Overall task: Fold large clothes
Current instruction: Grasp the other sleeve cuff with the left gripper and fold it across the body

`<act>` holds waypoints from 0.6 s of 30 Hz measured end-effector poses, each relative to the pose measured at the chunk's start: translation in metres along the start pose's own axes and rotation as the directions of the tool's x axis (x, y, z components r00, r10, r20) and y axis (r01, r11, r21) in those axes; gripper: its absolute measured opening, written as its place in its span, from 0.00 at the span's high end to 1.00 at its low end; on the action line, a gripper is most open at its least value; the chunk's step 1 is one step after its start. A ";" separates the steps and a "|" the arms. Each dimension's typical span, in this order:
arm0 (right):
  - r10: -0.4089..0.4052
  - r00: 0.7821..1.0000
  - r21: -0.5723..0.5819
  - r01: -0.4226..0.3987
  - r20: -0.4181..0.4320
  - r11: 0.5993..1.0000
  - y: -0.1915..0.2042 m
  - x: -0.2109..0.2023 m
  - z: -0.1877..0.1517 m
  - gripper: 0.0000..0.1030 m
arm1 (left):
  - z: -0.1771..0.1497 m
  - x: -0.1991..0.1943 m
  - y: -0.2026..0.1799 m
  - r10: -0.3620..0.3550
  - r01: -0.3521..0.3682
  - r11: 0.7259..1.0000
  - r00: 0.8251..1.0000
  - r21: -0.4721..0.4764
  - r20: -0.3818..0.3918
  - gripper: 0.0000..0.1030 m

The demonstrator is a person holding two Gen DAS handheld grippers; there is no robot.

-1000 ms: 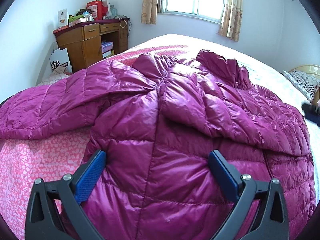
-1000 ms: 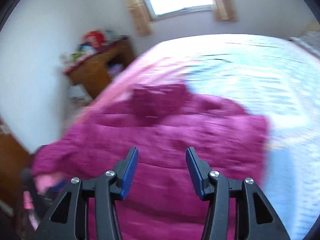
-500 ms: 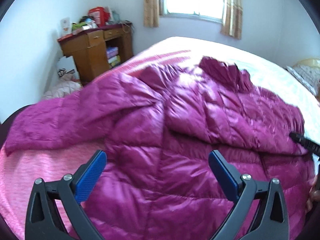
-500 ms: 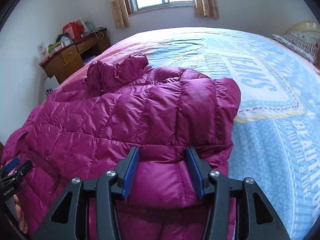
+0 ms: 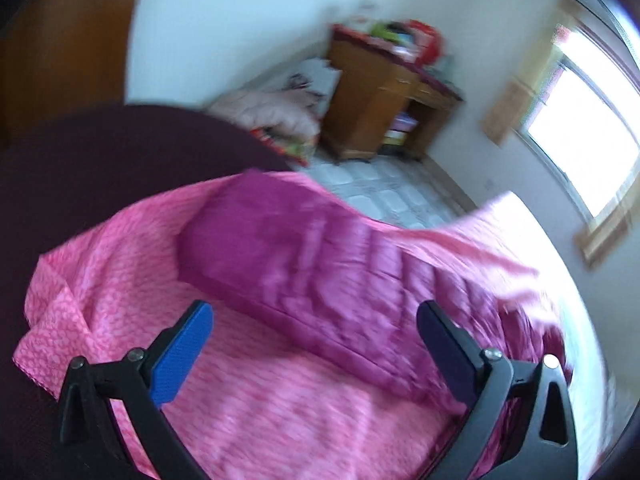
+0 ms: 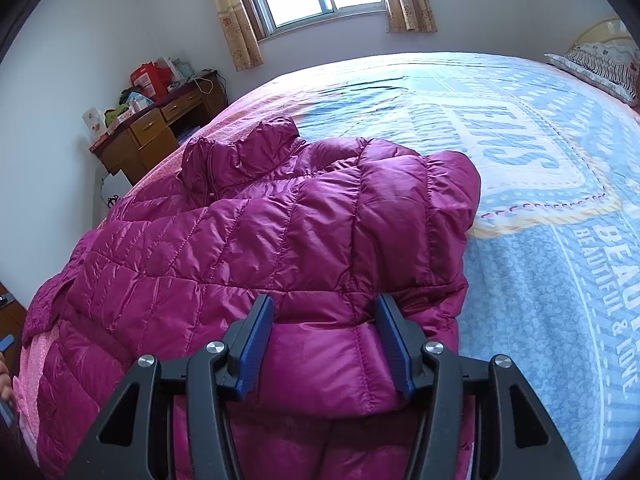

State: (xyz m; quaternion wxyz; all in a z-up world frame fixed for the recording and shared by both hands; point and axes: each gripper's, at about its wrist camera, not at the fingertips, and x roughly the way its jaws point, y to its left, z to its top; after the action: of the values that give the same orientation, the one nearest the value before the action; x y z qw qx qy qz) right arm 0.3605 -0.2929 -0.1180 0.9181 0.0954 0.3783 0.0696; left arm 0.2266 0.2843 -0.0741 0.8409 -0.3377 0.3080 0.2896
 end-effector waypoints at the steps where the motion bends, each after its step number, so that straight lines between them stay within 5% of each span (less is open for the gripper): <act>1: 0.001 1.000 0.001 -0.001 0.000 1.000 0.000 0.000 0.000 0.46 | 0.001 0.008 0.006 0.004 -0.005 0.999 1.000 -0.032 -0.022 0.02; 5: -0.001 1.000 -0.001 0.001 -0.002 1.000 0.000 0.000 0.000 0.46 | -0.002 0.044 0.024 -0.012 -0.002 0.993 0.993 -0.119 -0.117 0.19; 9: -0.006 1.000 -0.006 0.006 -0.005 1.000 0.001 0.002 0.000 0.46 | -0.003 0.050 0.017 -0.009 -0.001 0.994 0.996 -0.106 -0.094 0.32; 12: -0.009 1.000 -0.007 0.008 -0.006 1.000 0.000 0.002 0.001 0.46 | 0.000 0.058 0.014 -0.012 0.003 0.994 0.996 -0.105 -0.091 0.55; 14: -0.008 1.000 -0.007 0.008 -0.006 1.000 0.001 0.002 0.001 0.46 | 0.005 0.061 0.016 -0.024 0.017 0.996 0.996 -0.086 -0.084 0.79; 18: -0.008 1.000 -0.007 0.008 -0.007 1.000 0.001 0.002 0.001 0.46 | 0.014 0.062 0.010 -0.038 0.036 0.999 0.998 -0.032 -0.057 0.92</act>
State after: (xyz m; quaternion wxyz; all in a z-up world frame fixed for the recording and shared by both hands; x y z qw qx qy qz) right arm 0.3621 -0.2919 -0.1186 0.9174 0.0906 0.3816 0.0677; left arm 0.2640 0.3179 -0.1137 0.8317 -0.3643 0.3212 0.2689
